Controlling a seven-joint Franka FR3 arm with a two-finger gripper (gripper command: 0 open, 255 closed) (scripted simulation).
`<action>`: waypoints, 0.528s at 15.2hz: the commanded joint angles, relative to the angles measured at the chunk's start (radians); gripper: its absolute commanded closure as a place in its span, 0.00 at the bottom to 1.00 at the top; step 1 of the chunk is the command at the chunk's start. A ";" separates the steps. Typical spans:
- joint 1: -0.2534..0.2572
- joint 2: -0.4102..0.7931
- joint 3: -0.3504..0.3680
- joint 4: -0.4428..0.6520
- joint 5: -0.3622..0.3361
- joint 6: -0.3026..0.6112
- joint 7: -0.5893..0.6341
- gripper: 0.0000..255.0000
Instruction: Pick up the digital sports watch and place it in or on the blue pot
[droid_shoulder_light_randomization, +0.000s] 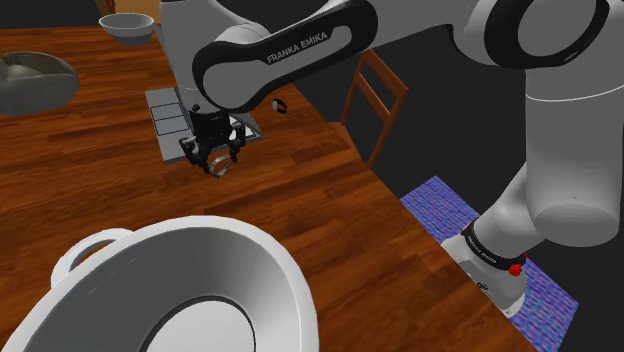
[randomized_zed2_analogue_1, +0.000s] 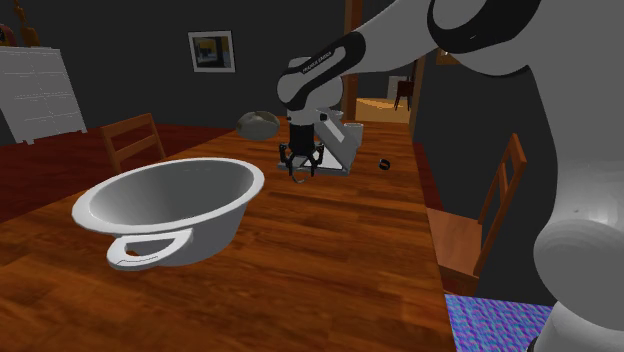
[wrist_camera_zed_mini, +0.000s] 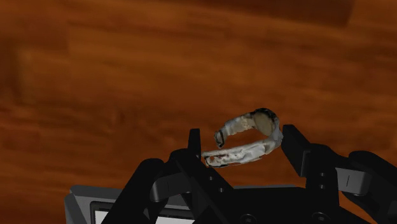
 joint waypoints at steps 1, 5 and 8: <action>-0.001 -0.005 0.002 0.005 0.002 -0.010 -0.001 1.00; -0.002 -0.025 0.008 0.030 0.012 -0.053 -0.006 1.00; -0.002 -0.038 0.012 0.051 0.018 -0.086 -0.009 1.00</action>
